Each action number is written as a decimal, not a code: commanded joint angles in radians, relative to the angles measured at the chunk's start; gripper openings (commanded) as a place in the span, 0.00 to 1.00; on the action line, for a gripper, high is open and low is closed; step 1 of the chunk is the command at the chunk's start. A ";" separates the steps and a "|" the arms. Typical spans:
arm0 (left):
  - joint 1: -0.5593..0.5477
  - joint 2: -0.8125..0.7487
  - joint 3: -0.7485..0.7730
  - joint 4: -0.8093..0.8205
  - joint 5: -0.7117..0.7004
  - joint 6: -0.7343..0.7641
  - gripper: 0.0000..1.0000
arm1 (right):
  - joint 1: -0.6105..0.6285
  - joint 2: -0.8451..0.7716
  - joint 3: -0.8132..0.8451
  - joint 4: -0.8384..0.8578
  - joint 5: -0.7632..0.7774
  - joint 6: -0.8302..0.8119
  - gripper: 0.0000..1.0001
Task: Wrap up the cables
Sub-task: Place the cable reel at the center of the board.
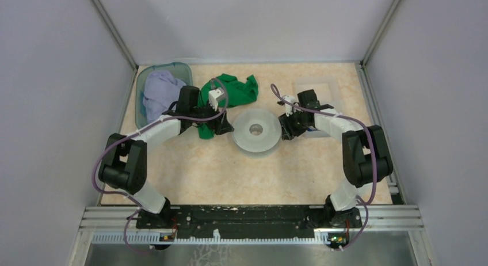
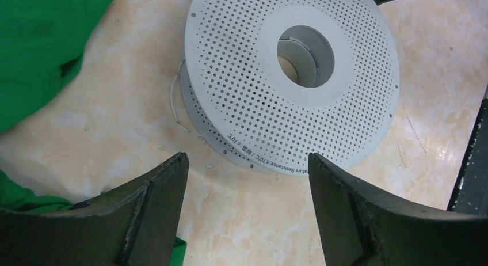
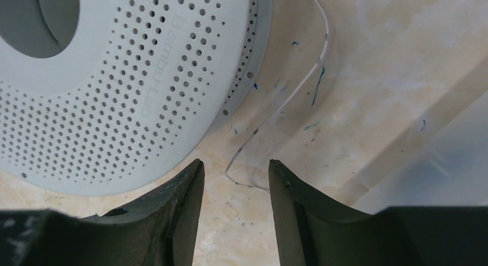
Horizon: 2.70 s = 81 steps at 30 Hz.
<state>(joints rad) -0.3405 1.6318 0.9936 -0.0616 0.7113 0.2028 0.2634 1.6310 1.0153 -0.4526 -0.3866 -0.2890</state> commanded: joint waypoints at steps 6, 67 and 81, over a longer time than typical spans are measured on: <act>-0.046 -0.024 -0.060 0.094 -0.089 0.022 0.77 | -0.003 0.070 -0.001 0.067 -0.035 0.040 0.29; -0.376 0.066 0.173 -0.344 -0.390 1.157 0.83 | -0.013 0.081 -0.153 0.302 -0.499 0.337 0.01; -0.475 0.195 0.249 -0.195 -0.471 0.644 0.60 | -0.119 0.061 -0.130 0.279 -0.510 0.343 0.10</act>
<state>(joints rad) -0.7879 1.7920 1.2228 -0.3332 0.2852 1.1023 0.1776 1.7359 0.8539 -0.1947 -0.8795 0.0528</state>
